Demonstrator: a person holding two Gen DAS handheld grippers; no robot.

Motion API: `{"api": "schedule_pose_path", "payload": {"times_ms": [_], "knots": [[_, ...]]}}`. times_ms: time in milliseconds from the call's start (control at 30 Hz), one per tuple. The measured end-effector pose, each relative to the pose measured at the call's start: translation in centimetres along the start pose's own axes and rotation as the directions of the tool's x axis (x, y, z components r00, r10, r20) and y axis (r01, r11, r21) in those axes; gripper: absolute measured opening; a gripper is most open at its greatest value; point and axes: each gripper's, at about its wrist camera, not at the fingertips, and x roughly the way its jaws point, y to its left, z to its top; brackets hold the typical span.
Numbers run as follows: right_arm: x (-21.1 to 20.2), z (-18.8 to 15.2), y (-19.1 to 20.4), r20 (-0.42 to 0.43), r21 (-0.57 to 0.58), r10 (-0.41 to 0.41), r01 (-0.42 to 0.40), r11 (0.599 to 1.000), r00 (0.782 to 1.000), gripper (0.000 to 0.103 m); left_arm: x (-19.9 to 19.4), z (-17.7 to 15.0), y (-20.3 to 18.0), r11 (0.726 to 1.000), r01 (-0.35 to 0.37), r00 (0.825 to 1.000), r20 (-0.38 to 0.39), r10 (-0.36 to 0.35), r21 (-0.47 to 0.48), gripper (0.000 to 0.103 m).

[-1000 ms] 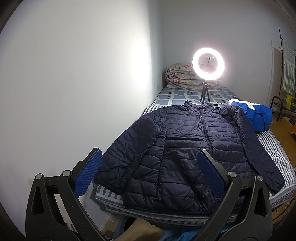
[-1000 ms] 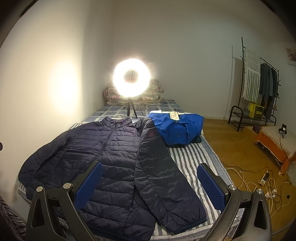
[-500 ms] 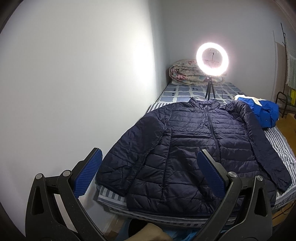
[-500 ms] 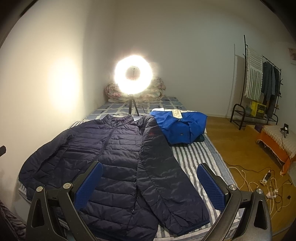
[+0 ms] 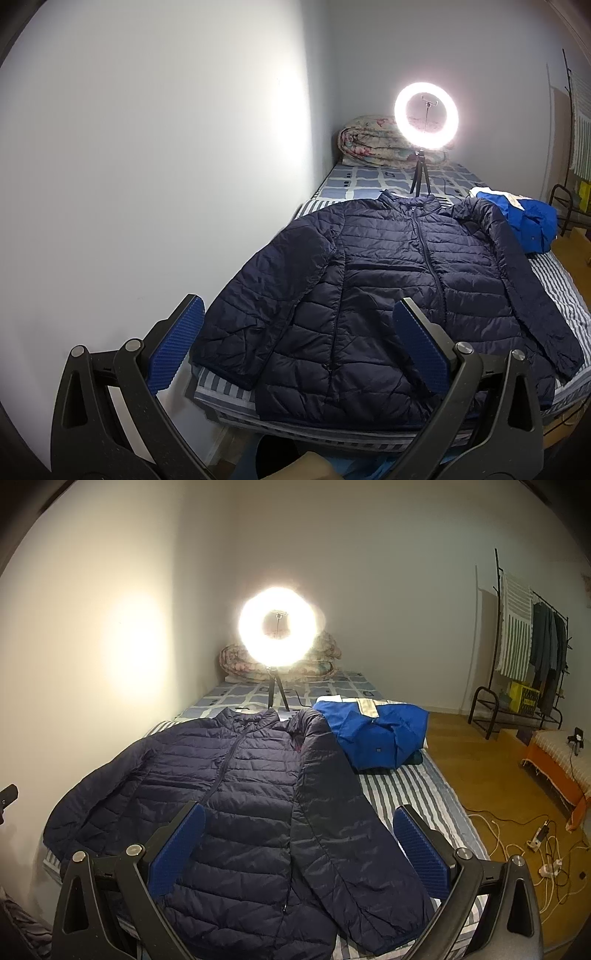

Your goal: Fold large clothes

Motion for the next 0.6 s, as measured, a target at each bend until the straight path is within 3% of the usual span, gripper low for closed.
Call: {"api": "schedule_pose_path", "payload": {"times_ms": [167, 300, 400, 500, 600], "knots": [[0.9, 1.1, 2.1, 0.042, -0.052, 0.025, -0.023, 0.998, 0.999, 0.103, 0.7, -0.8, 0.7, 1.000, -0.022, 1.000, 0.021, 0.023, -0.008, 0.103], [2.3, 2.3, 4.9, 0.101, -0.101, 0.153, -0.143, 0.985, 0.983, 0.103, 1.6, -2.0, 2.0, 0.999, -0.002, 1.000, 0.006, 0.002, -0.043, 0.103], [3.9, 3.3, 7.6, 0.073, -0.134, 0.251, -0.240, 0.961, 0.965, 0.103, 2.3, -2.9, 3.3, 0.998, -0.008, 1.000, -0.014, 0.007, -0.065, 0.103], [6.2, 4.3, 11.5, -0.014, -0.192, 0.372, -0.368, 0.910, 0.928, 0.102, 3.0, -3.8, 4.4, 0.996, 0.004, 0.999, -0.042, -0.008, -0.093, 0.101], [7.8, 4.2, 16.0, -0.101, -0.264, 0.477, -0.486, 0.833, 0.873, 0.098, 3.3, -4.8, 5.1, 0.995, 0.015, 0.998, -0.059, -0.021, -0.100, 0.099]]}}
